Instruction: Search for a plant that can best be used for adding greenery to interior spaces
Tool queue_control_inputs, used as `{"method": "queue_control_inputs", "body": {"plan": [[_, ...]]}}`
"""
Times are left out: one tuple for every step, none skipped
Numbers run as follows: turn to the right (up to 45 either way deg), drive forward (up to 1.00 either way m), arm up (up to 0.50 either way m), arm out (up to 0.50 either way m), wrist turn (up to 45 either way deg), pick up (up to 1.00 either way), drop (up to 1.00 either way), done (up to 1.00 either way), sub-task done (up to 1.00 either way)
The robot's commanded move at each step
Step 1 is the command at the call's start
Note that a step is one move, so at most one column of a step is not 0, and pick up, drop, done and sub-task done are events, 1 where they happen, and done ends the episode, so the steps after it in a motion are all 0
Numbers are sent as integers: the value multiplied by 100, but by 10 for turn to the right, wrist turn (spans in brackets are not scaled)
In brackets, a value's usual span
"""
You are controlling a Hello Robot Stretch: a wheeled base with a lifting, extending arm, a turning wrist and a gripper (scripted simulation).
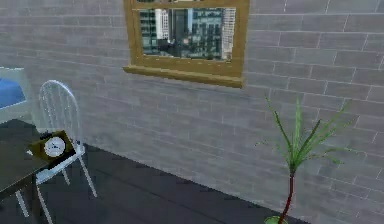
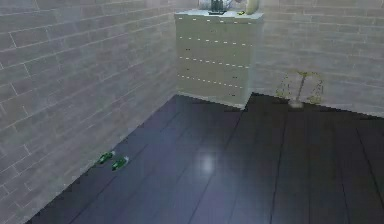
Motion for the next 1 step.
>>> {"method": "queue_control_inputs", "body": {"plan": [[300,0,0,0,0,0,0,0,0]]}}
